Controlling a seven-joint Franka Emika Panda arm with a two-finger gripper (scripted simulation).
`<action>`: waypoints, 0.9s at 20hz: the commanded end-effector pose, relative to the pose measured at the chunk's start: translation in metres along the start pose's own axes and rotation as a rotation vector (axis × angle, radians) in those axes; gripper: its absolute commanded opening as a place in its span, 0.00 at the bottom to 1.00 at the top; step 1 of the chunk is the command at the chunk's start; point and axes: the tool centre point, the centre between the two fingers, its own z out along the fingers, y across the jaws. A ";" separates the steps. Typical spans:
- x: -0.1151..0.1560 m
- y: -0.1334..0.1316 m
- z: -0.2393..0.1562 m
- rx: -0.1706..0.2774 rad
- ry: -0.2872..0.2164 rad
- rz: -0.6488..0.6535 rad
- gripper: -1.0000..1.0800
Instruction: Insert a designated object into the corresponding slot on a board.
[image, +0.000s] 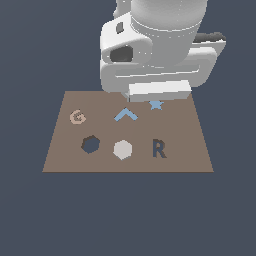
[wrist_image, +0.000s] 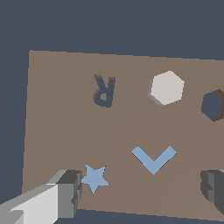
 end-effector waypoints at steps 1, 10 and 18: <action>0.000 0.000 0.000 0.000 0.000 0.000 0.96; 0.005 0.000 0.005 -0.001 0.001 0.055 0.96; 0.019 0.003 0.019 -0.003 0.005 0.201 0.96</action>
